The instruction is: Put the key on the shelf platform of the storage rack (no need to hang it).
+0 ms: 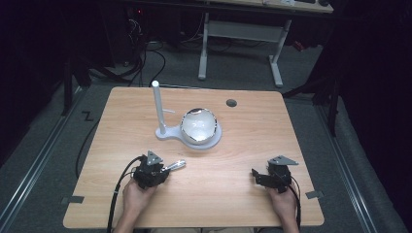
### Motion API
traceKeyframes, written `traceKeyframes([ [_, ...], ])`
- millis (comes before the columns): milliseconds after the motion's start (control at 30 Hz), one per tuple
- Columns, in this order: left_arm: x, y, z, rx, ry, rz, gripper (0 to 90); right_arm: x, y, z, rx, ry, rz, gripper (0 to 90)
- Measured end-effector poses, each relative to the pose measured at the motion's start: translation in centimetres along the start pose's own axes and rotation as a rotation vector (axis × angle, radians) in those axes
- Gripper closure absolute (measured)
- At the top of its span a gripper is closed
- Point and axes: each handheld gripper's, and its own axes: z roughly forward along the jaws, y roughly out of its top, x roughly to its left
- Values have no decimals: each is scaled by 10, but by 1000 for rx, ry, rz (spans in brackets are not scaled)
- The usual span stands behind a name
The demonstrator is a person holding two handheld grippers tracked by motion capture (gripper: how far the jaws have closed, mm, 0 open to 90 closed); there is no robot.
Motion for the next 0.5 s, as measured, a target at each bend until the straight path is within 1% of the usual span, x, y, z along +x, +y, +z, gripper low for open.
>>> traceKeyframes([
  [167, 2, 1, 0, 4, -1, -2, 679, 0, 0, 0, -1, 0, 0, 229],
  [200, 2, 1, 0, 4, 2, -1, 708, 0, 0, 0, -1, 0, 0, 229],
  [300, 3, 2, 0, 10, 8, 2, 734, 0, 0, 0, -1, 0, 0, 229],
  [433, 5, 3, 0, 17, -6, -10, 740, 0, 0, 0, 0, 0, 0, 229],
  [500, 6, 3, 0, 16, -4, -10, 743, 0, 0, 0, 0, 0, 0, 229],
])
